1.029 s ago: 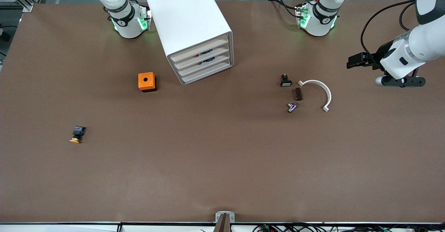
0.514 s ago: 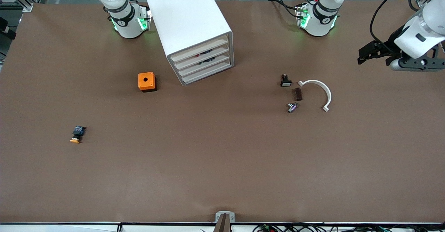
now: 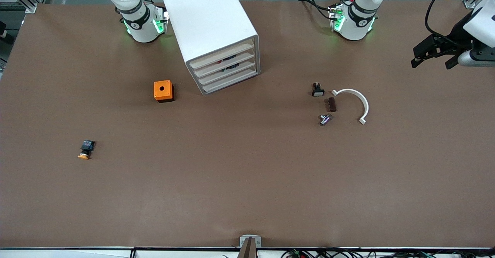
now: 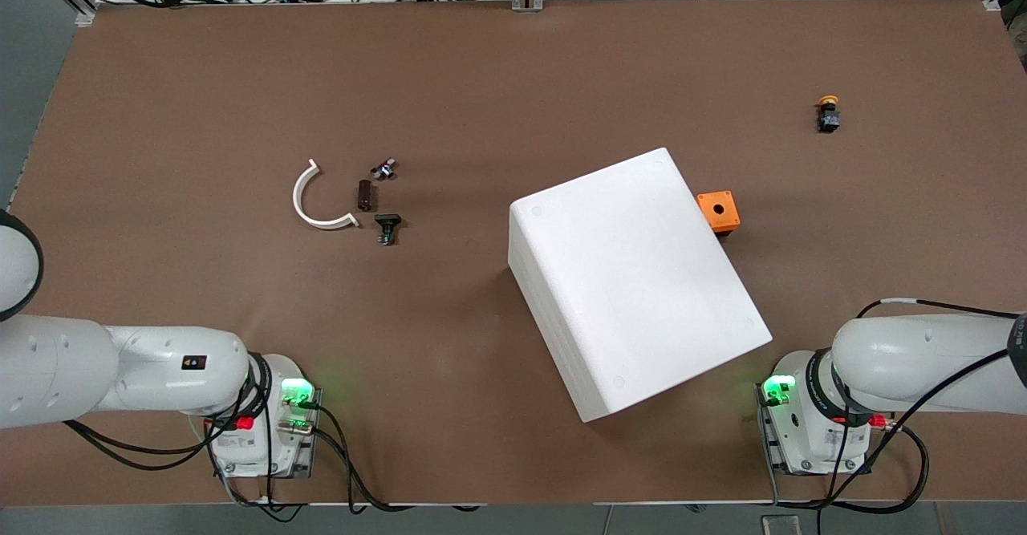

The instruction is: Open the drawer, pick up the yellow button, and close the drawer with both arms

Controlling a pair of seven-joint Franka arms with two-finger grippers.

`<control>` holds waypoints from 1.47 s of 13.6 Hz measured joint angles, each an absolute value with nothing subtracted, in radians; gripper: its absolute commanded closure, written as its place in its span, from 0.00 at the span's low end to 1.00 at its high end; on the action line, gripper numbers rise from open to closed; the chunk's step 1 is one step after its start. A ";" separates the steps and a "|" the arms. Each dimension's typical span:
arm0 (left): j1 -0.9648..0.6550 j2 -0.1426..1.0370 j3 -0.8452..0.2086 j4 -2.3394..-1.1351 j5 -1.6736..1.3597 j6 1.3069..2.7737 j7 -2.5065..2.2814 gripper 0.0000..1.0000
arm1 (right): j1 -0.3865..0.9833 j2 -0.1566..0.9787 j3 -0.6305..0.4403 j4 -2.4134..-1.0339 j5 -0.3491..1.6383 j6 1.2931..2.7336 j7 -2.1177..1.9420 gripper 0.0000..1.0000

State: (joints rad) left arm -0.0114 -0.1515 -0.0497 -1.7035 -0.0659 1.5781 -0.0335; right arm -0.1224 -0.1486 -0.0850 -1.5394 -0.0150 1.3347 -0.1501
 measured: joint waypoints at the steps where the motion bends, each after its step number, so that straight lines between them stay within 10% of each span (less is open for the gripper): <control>1: -0.011 -0.151 -0.050 -1.696 -0.066 1.575 -0.036 0.00 | -0.116 -0.149 -0.085 -1.539 -0.015 1.335 -0.150 0.00; 20: -0.012 -0.109 -0.052 -1.651 -0.066 1.537 -0.043 0.00 | -0.104 -0.150 -0.093 -1.539 -0.022 1.333 -0.175 0.00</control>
State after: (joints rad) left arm -0.0116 -0.1093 -0.0518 -1.6511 -0.0659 1.5369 -0.0426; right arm -0.1039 -0.1496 -0.0931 -1.5393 -0.0218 1.3334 -0.1750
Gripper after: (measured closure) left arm 0.000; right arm 0.000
